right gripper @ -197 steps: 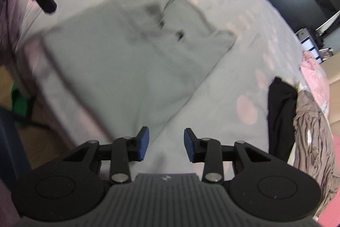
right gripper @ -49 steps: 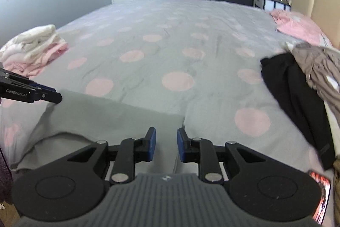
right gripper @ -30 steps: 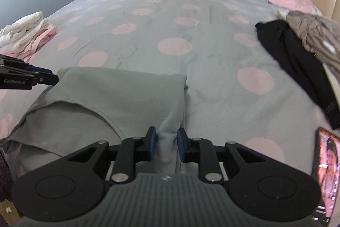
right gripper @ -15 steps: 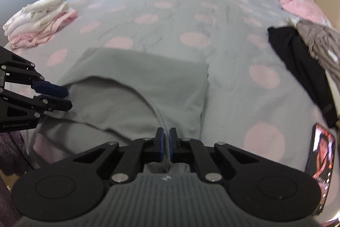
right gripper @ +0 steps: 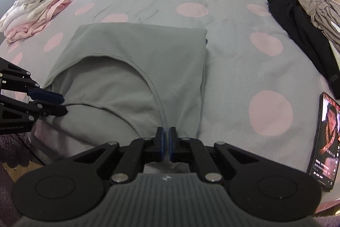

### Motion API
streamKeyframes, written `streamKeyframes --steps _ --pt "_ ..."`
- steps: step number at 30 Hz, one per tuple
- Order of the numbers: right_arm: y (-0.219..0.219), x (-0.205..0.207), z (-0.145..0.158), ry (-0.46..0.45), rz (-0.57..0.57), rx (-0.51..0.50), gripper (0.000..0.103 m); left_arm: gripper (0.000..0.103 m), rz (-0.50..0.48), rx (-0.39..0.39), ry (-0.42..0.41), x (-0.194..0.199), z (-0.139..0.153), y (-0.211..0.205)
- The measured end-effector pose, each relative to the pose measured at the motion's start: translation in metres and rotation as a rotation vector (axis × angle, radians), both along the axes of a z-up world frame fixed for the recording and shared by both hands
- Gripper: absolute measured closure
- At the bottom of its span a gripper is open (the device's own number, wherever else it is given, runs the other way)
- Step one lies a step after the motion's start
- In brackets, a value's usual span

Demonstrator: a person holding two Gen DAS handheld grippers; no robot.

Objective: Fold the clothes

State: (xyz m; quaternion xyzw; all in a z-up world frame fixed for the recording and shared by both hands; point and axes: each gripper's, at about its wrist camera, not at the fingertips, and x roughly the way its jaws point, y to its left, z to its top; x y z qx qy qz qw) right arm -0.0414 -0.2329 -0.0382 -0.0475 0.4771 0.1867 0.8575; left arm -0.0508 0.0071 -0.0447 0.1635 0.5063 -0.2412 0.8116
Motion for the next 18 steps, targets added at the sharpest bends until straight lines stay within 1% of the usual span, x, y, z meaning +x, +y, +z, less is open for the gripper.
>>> streamKeyframes --steps 2,5,7,8,9,10,12,13,15,16,18 --pt "0.0 -0.002 0.006 -0.028 -0.003 0.003 0.095 0.089 -0.015 -0.026 -0.02 -0.004 0.006 0.001" --pt "0.001 -0.004 0.017 -0.1 0.02 0.032 0.094 0.088 -0.031 -0.103 -0.077 -0.009 0.021 0.004" --pt "0.0 -0.003 0.022 -0.144 0.025 0.048 0.094 0.084 -0.022 -0.154 -0.115 -0.009 0.03 0.008" --pt "0.0 -0.001 0.023 -0.156 0.021 0.051 0.094 0.08 -0.01 -0.17 -0.131 -0.008 0.033 0.009" --pt "-0.001 0.001 0.023 -0.165 0.013 0.053 0.091 0.078 0.01 -0.18 -0.141 -0.006 0.035 0.011" --pt "-0.002 0.004 0.023 -0.171 0.002 0.055 0.088 0.074 0.037 -0.185 -0.148 -0.003 0.035 0.013" --pt "-0.005 0.01 0.024 -0.175 -0.026 0.065 0.059 0.072 0.094 -0.195 -0.163 0.003 0.036 0.018" --pt "-0.007 0.013 0.024 -0.179 -0.042 0.069 0.057 0.072 0.131 -0.203 -0.173 0.006 0.037 0.022" --pt "-0.011 0.021 0.024 -0.182 -0.072 0.074 0.057 0.066 0.227 -0.239 -0.197 0.011 0.038 0.035" --pt "-0.012 0.025 0.023 -0.18 -0.088 0.073 0.057 0.058 0.279 -0.258 -0.203 0.015 0.038 0.044" --pt "-0.017 0.034 0.019 -0.163 -0.123 0.072 0.057 0.056 0.38 -0.289 -0.196 0.023 0.034 0.061"
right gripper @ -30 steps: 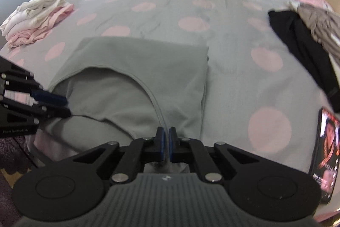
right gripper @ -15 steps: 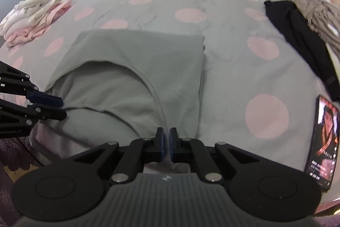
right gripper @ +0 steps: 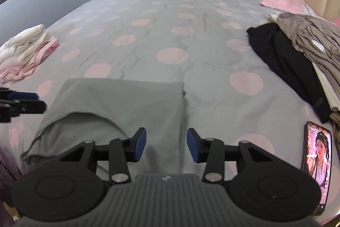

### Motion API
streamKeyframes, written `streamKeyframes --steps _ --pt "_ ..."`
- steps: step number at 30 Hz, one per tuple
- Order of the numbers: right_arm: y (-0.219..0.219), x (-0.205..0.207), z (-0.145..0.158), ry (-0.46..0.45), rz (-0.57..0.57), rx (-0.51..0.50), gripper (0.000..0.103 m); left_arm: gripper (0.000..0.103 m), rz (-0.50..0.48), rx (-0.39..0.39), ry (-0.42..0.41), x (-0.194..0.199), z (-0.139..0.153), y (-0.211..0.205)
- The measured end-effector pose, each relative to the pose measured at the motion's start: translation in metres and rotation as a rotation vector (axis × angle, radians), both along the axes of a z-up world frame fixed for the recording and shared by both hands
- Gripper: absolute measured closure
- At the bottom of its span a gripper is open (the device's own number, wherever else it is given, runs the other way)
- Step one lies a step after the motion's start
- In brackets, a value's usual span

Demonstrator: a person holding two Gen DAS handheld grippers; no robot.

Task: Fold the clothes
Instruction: 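Pinch the folded shirt edge with both grippers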

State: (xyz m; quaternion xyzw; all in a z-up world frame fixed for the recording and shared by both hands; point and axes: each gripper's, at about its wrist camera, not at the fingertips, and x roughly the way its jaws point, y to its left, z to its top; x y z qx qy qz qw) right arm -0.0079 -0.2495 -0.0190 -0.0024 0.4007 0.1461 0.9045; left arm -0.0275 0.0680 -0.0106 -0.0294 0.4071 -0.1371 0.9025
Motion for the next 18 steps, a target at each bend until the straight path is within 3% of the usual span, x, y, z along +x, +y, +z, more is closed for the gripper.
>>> streamKeyframes --steps 5,8,18 --pt "-0.011 0.02 -0.014 0.079 -0.063 0.063 0.057 0.056 0.126 -0.132 0.138 0.023 -0.021 0.025" --pt "-0.016 0.026 -0.021 0.12 -0.086 0.096 0.054 0.056 0.126 -0.168 0.211 0.029 -0.036 0.026" --pt "-0.015 0.038 -0.038 0.192 -0.097 0.128 0.051 0.047 0.115 -0.23 0.306 0.039 -0.062 0.024"
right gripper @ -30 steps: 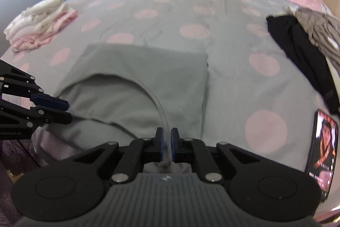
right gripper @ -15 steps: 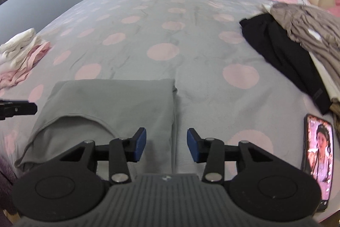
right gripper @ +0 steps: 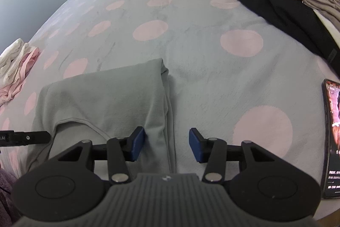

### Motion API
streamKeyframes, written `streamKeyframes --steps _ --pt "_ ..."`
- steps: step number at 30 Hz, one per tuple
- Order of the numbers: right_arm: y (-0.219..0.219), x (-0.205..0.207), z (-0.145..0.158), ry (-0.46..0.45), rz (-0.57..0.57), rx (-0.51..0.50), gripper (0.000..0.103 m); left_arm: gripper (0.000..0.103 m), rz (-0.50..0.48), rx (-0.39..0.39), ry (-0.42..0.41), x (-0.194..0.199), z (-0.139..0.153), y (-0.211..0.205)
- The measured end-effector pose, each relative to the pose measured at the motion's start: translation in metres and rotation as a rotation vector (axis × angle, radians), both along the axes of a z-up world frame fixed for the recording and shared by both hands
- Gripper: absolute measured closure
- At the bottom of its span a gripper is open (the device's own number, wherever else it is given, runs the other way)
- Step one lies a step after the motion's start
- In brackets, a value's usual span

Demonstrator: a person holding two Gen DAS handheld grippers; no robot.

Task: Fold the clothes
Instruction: 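Pinch the folded shirt edge with both grippers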

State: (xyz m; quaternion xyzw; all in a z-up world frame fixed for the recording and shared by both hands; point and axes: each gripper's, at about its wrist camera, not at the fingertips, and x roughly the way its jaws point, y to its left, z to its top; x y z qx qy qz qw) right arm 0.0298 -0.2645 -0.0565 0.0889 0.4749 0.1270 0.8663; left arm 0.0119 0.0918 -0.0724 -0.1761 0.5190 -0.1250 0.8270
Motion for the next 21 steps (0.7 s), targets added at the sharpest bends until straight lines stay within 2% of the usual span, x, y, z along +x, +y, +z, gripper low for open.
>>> streamKeyframes --steps 11,16,21 --pt "-0.012 0.001 -0.004 0.031 -0.039 0.087 0.049 0.045 -0.041 0.029 0.003 0.001 -0.004 -0.006" --pt "-0.012 -0.002 -0.002 0.022 -0.034 0.086 0.048 0.055 -0.043 0.006 -0.036 -0.003 0.004 -0.005" --pt "-0.016 -0.002 -0.005 0.042 -0.036 0.122 0.053 0.06 -0.007 -0.041 -0.007 -0.003 0.001 0.004"
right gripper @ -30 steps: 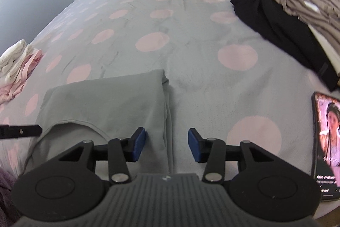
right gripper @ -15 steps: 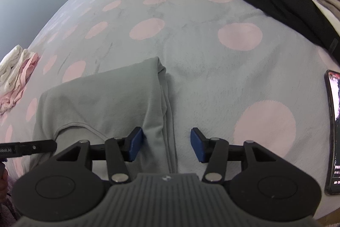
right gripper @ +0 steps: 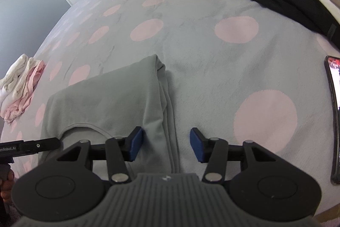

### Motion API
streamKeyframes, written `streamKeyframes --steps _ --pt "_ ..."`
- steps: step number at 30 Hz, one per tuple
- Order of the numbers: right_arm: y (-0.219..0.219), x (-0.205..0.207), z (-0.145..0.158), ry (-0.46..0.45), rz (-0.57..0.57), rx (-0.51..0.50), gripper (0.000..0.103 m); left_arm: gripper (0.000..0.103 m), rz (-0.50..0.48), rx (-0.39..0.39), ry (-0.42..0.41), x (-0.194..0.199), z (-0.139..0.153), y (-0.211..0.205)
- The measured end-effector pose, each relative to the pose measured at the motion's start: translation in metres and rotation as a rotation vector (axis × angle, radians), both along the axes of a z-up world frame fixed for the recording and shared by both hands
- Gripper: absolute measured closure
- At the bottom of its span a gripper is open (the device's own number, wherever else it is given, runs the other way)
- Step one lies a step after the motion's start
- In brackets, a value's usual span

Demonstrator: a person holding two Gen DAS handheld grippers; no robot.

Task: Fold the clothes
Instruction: 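Pinch the folded shirt edge with both grippers, then lift the folded shirt with both grippers and carry it toward the clothes stack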

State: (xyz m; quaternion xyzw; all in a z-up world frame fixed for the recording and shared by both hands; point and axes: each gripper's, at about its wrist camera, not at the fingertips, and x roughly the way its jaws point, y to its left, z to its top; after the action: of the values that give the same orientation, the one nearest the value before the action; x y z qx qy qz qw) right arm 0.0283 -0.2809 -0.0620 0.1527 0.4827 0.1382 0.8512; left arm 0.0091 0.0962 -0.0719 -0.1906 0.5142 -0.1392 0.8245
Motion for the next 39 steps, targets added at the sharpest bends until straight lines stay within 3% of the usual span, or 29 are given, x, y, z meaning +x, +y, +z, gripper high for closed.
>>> streamKeyframes --steps 7,9,15,17,20,23,39 --pt "0.001 0.003 -0.005 0.027 0.001 0.029 0.054 0.057 0.022 -0.025 0.052 0.009 -0.012 0.001" --pt "0.002 0.005 -0.008 0.037 0.009 0.071 0.064 0.057 -0.002 -0.014 0.045 0.012 -0.012 -0.003" --pt "0.003 0.007 -0.012 0.04 0.016 0.122 0.069 0.058 -0.077 0.034 -0.008 0.017 -0.008 -0.018" --pt "0.001 0.005 -0.012 0.029 0.01 0.133 0.072 0.065 -0.072 0.035 -0.015 0.016 -0.007 -0.016" --pt "-0.001 0.001 -0.007 0.002 0.013 0.14 0.078 0.076 -0.07 0.059 -0.046 0.012 0.0 -0.019" --pt "-0.004 -0.003 -0.001 -0.022 0.016 0.171 0.081 0.08 -0.076 0.076 -0.076 0.008 0.006 -0.022" --pt "0.011 -0.005 0.047 -0.14 0.063 0.278 0.082 0.082 -0.046 0.042 -0.181 0.007 0.06 -0.005"
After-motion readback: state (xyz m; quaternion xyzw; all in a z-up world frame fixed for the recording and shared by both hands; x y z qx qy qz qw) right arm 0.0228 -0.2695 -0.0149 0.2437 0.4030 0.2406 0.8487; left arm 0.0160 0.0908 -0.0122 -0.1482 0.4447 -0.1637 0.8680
